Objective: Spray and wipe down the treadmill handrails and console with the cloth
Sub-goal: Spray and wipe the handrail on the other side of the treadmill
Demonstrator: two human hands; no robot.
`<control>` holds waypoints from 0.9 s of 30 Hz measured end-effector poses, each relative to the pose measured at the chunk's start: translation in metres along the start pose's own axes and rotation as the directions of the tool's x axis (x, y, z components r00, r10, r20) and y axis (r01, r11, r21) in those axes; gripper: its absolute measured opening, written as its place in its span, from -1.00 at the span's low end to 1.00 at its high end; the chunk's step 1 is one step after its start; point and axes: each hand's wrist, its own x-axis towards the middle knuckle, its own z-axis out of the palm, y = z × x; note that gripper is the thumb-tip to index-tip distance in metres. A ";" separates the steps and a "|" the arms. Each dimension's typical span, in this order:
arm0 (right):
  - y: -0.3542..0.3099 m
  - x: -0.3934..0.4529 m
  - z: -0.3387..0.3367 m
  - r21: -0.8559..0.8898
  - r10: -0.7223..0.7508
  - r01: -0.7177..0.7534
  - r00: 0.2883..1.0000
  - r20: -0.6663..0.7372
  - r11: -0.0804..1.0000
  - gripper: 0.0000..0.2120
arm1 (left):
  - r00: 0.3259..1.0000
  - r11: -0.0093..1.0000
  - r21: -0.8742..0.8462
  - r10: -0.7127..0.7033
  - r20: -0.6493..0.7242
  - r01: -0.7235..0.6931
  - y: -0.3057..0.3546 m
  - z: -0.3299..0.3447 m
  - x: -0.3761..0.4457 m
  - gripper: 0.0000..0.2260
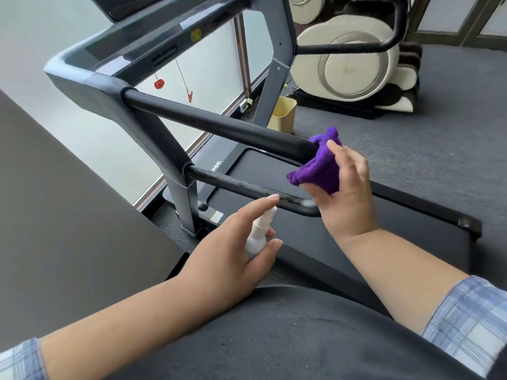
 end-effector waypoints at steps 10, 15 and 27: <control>0.021 -0.034 -0.009 0.096 0.205 -0.217 0.971 0.120 0.972 -0.23 | 1.000 1.000 0.007 -0.029 -0.009 0.029 0.007 0.007 0.001 -0.48; -0.008 -0.009 -0.017 0.107 0.140 -0.145 0.989 0.053 0.984 -0.27 | 0.999 0.999 -0.013 -0.037 -0.021 0.037 0.012 0.011 0.000 -0.44; -0.044 0.059 -0.002 -0.271 -0.193 0.260 0.949 0.249 0.927 -0.27 | 0.999 0.999 0.001 -0.044 -0.004 0.044 0.016 0.019 0.002 -0.46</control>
